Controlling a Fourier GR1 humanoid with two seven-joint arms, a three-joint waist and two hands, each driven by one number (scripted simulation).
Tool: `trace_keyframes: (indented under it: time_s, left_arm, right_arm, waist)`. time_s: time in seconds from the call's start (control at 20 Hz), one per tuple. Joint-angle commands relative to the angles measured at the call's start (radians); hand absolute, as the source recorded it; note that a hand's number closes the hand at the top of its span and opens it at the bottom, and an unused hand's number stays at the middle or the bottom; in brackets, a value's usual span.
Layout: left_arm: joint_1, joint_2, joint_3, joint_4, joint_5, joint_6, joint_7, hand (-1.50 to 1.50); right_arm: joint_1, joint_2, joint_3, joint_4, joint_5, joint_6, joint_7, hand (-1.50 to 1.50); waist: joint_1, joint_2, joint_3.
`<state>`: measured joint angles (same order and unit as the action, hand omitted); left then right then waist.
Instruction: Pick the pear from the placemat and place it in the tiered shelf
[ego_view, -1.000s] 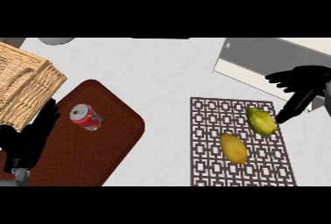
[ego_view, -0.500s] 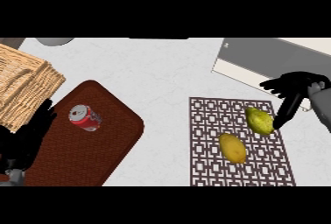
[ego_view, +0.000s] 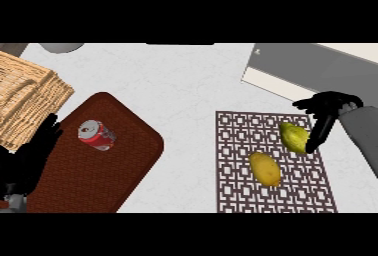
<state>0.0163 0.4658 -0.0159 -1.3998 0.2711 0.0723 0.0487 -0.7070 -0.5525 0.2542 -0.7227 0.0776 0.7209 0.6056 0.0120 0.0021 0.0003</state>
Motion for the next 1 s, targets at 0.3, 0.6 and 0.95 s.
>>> trace_keyframes:
  time_s: [0.3, 0.6, 0.95]
  left_arm:
    - [-0.025, -0.032, 0.041, 0.018, -0.043, -0.029, 0.018, 0.00]
    - [-0.025, -0.044, 0.061, 0.043, -0.052, -0.043, -0.011, 0.00]
    - [0.027, -0.032, 0.071, -0.020, -0.045, -0.060, 0.011, 0.00]
  right_arm:
    - [0.045, 0.087, -0.024, 0.093, 0.148, -0.080, -0.149, -1.50]
    - [0.075, 0.088, -0.047, 0.065, 0.139, -0.029, -0.131, 1.50]
    - [0.144, 0.119, -0.019, 0.019, 0.195, -0.091, -0.207, 1.50]
  waist:
    - [-0.002, 0.001, 0.000]
    - [-0.009, -0.001, 0.000]
    - [-0.004, -0.002, 0.000]
